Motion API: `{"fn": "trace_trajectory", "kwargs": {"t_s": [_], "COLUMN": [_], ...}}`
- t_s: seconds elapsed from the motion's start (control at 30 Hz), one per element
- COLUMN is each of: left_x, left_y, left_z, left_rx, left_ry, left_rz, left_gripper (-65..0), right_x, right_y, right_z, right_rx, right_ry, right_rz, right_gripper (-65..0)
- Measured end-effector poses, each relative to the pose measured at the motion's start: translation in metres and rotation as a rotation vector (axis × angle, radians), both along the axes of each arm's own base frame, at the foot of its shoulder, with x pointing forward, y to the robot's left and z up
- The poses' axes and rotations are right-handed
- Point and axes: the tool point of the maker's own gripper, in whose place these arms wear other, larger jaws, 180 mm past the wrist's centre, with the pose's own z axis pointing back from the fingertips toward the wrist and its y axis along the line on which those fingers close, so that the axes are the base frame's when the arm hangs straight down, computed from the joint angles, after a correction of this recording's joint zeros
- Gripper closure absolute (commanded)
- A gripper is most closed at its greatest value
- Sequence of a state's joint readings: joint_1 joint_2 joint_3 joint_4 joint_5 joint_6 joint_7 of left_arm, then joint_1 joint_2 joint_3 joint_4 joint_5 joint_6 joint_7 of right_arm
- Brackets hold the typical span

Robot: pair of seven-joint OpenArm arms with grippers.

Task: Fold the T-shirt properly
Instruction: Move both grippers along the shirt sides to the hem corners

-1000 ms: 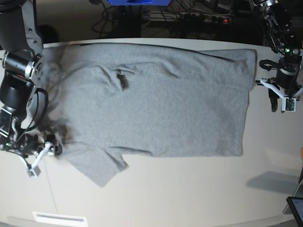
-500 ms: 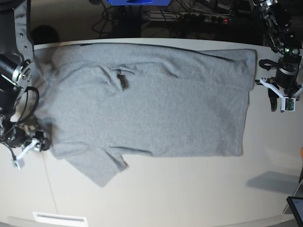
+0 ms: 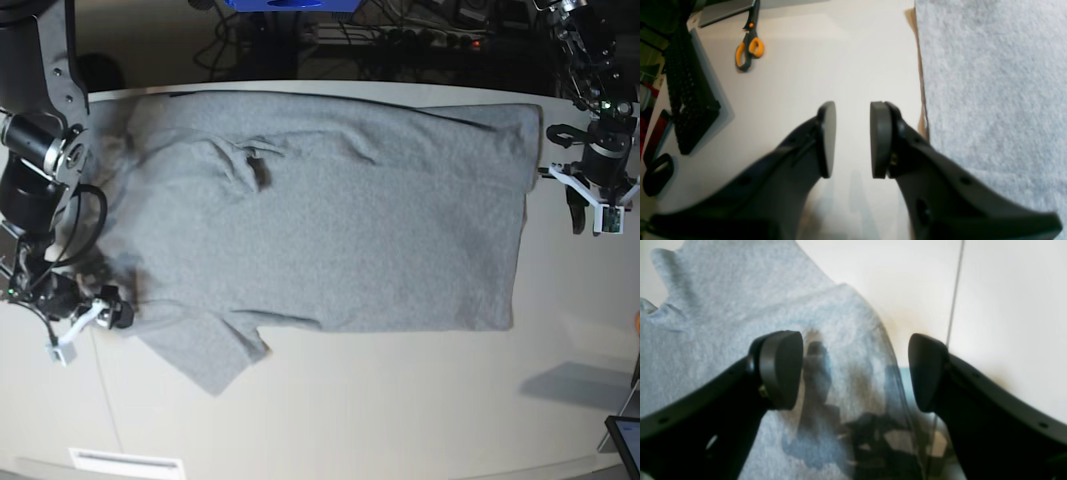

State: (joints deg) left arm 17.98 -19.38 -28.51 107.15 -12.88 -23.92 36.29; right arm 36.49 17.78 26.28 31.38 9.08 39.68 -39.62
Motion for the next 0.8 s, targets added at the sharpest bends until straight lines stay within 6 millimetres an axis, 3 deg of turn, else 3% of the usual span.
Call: {"fn": "trace_trajectory", "kwargs": {"t_s": [0.07,0.13,0.3,0.5,0.8], "left_x": [0.000,0.002,0.011,0.032,0.088], "left_y": [0.000,0.000,0.001,0.030,0.041], "left_z": [0.000,0.001,0.006,-0.011,-0.017], "left_rx": [0.000,-0.001,-0.009,-0.097,-0.267], "left_ry": [-0.001,-0.006,-0.024,0.087,0.045], "left_rz": [0.001,0.000,0.011,0.159,0.213], "left_gripper": [-17.5,-17.8,-18.1,-18.1,-18.1], "right_x": [0.000,-0.001,-0.005,-0.008,-0.010], "right_y": [0.000,0.000,0.000,0.000,0.001], "right_z": [0.000,-0.001,-0.004,-0.008,-0.009], "right_rx": [0.000,0.001,-0.001,-0.005,0.000], "right_ry": [-0.001,-0.001,0.007,0.023,0.028], "right_rz": [0.002,0.002,0.002,0.005,0.010], "right_gripper": [-46.3,-41.5,-21.6,-2.8,-0.6]}}
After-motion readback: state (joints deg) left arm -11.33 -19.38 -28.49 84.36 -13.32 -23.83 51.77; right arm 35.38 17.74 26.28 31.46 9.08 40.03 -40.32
